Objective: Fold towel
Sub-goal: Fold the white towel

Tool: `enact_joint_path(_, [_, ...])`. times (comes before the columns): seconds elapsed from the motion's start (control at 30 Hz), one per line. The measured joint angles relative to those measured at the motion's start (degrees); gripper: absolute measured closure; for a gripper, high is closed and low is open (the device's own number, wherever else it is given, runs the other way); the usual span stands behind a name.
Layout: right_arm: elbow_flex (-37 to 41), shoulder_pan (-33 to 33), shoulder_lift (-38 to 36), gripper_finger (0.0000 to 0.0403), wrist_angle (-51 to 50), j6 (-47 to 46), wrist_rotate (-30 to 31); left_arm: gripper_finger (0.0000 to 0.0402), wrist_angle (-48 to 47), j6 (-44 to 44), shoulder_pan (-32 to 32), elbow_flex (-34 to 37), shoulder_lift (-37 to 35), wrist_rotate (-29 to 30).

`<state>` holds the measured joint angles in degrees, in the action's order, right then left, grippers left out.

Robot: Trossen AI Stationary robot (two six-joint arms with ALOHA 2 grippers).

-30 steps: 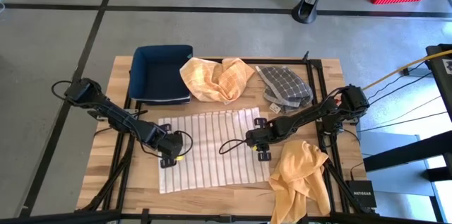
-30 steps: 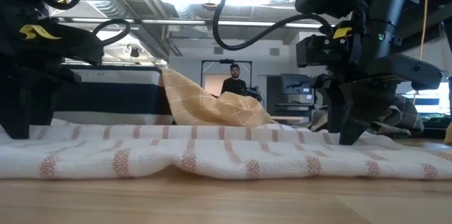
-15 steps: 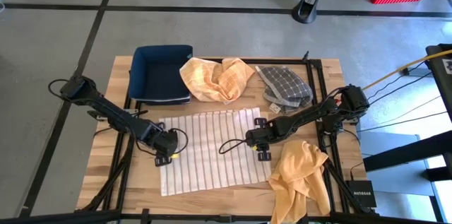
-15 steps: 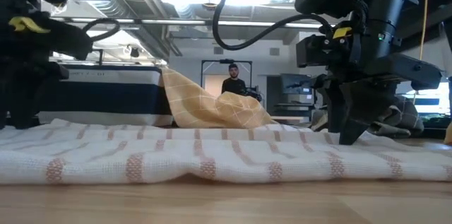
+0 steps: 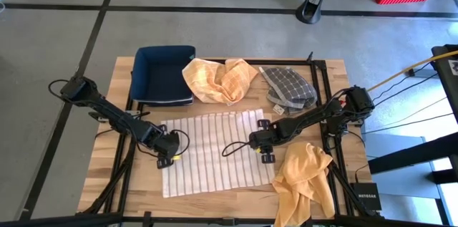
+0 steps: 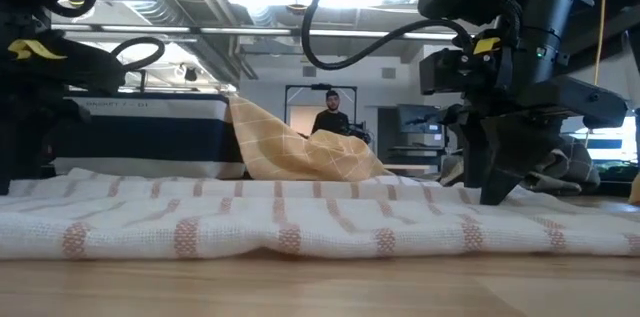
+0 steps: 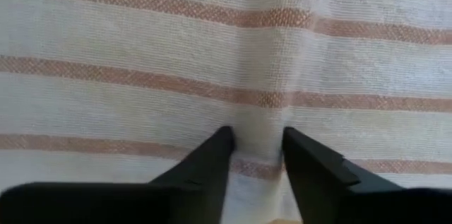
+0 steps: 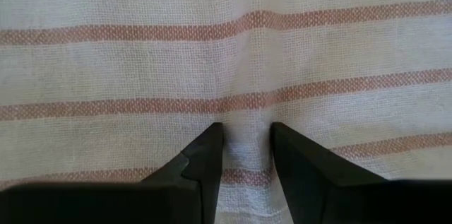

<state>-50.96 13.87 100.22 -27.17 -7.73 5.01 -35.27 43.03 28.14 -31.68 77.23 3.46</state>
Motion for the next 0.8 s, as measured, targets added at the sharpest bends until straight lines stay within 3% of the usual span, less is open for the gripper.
enact_joint_path(0.13, [0.0,0.0,0.0,0.0276,0.0,0.1,-0.1,0.0336,0.1,-0.4,0.0,0.0,0.0,0.0])
enact_joint_path(0.27, [0.0,0.0,0.0,0.0276,0.0,-0.8,-0.1,0.0365,0.2,-1.8,0.0,0.0,0.1,-0.1])
enact_joint_path(0.4, [-2.1,0.0,0.2,0.0253,-2.5,-1.0,-0.1,0.0374,0.2,-2.8,0.0,0.0,0.1,-0.1])
enact_joint_path(0.67, [-9.7,-0.1,0.5,0.0151,-15.1,2.4,-0.3,0.0375,0.2,-2.7,0.0,0.1,0.1,0.3])
enact_joint_path(0.8, [-10.2,-0.1,0.4,0.0136,-17.3,3.2,-0.5,0.0375,0.2,-2.6,0.0,0.1,0.1,0.3])
